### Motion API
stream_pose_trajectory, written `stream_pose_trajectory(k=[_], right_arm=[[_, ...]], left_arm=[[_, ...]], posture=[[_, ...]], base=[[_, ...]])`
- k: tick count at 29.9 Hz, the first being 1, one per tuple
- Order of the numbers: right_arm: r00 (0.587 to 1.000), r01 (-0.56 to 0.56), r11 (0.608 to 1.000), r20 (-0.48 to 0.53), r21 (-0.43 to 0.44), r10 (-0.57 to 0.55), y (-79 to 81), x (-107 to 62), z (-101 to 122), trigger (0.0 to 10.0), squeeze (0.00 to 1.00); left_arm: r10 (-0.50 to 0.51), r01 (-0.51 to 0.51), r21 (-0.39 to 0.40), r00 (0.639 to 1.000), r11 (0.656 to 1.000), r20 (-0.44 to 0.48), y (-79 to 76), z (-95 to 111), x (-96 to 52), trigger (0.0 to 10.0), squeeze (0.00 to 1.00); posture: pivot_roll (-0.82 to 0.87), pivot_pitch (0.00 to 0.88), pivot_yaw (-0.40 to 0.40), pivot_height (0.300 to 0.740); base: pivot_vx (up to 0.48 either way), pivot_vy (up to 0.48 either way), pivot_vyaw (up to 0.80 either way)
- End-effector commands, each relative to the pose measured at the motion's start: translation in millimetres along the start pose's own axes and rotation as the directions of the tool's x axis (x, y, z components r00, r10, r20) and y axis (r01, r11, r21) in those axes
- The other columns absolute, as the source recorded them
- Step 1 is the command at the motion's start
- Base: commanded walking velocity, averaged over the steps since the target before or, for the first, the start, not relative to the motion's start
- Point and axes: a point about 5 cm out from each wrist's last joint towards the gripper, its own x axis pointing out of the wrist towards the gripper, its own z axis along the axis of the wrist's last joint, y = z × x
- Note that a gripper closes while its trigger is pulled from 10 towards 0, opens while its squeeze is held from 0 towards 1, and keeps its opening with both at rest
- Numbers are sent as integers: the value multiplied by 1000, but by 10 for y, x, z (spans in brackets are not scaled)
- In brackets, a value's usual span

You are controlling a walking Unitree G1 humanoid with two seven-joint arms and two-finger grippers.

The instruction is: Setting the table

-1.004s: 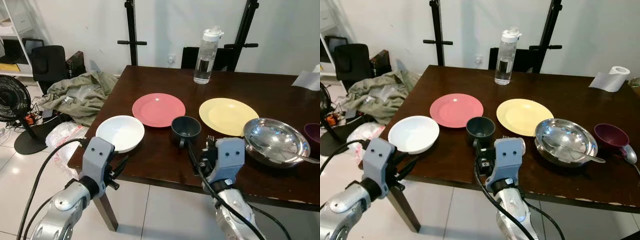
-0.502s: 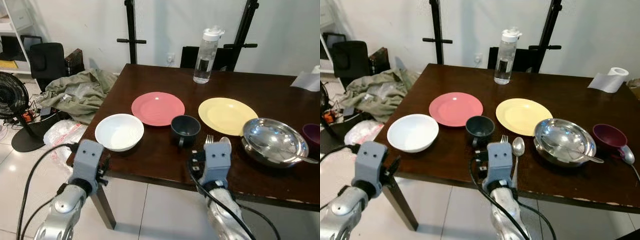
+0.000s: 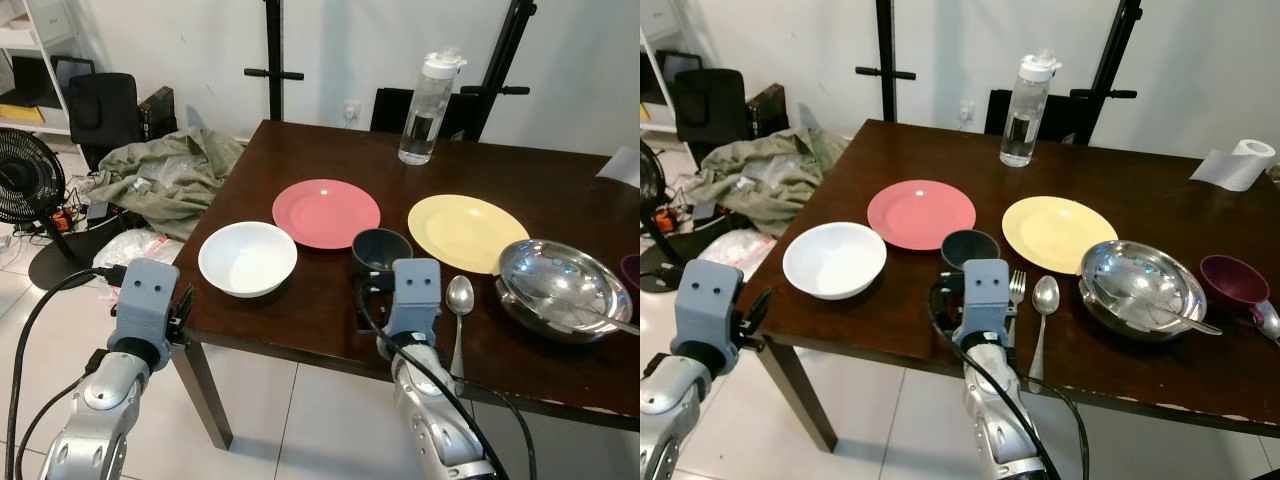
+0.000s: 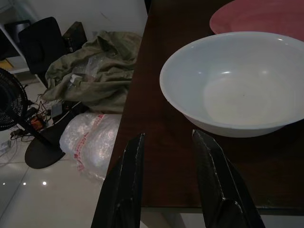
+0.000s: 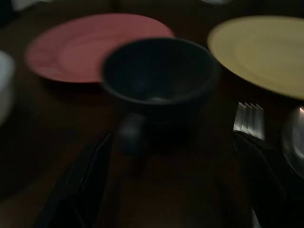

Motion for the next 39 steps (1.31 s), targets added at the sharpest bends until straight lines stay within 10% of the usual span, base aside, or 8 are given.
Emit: stream_pose_trajectory(k=[1, 12, 29, 31, 36, 39], right_arm=[[999, 29, 999, -18, 28, -29, -15, 8, -47, 10000, 0], [999, 12, 991, -39, 133, -7, 107, 81, -70, 10000, 0], [994, -102, 993, 36, 55, 100, 268, 168, -76, 10000, 0], [993, -108, 993, 49, 51, 106, 268, 191, -67, 8196, 0], [991, -115, 993, 75, 36, 112, 268, 227, -37, 8118, 0], [990, -112, 994, 89, 20, 110, 261, 242, -22, 6314, 0]], left_arm=[[2, -1, 9, 1000, 1000, -25, -11, -45, -28, 10000, 0], [5, -5, 20, 1000, 1000, -17, 24, 4, -41, 10000, 0], [0, 1, 31, 1000, 1000, -23, 52, 37, -92, 10000, 0], [1, 0, 40, 1000, 999, -27, 78, 42, -111, 10000, 0], [3, -1, 48, 999, 999, -36, 105, 36, -137, 10000, 0], [1, 1, 48, 999, 999, -41, 96, 29, -153, 10000, 0]], posture=[[184, 174, 74, 740], [215, 183, 74, 740], [255, 205, 90, 740], [268, 212, 96, 740], [272, 217, 98, 740], [272, 218, 98, 740]], base=[[0, 0, 0], [0, 0, 0], [0, 0, 0], [0, 0, 0], [0, 0, 0], [0, 0, 0]])
